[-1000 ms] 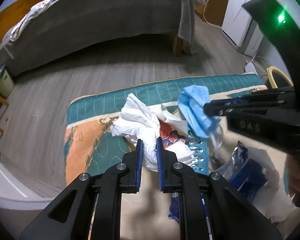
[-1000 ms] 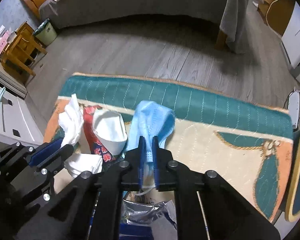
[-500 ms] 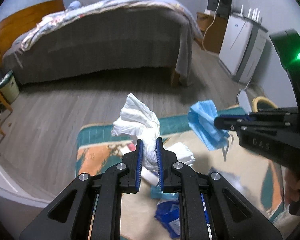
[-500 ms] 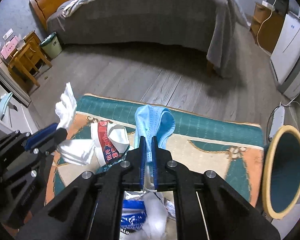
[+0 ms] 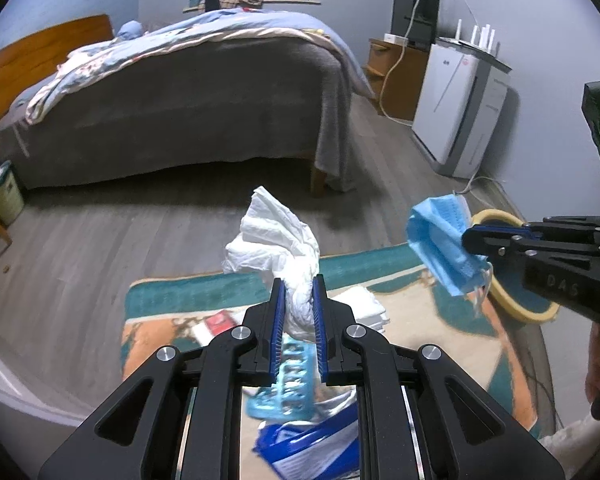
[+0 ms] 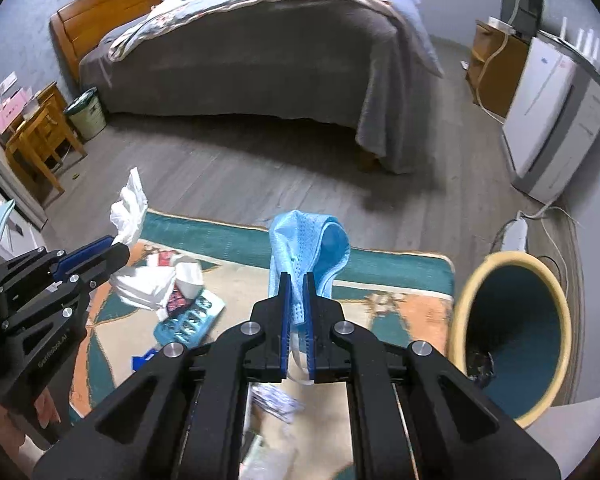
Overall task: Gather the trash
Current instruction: 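Carry the mask and tissue over the bin and open both grippers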
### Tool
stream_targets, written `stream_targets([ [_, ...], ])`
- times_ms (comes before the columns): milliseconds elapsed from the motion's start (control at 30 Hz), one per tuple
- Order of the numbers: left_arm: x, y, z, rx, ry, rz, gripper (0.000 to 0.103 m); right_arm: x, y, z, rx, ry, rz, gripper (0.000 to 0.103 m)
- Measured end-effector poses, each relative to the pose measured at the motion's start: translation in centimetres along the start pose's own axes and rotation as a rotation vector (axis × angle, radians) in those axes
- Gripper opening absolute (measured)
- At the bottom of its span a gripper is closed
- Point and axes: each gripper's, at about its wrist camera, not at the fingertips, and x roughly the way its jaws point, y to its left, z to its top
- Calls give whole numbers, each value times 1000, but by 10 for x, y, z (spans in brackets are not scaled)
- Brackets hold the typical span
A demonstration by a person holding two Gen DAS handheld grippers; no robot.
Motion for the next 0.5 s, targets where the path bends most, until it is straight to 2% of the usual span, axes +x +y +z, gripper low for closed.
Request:
stream_targets([
  [500,30,-84,26,71,-5,-93,15,-28,-101,-23,145,-18,-84,6],
])
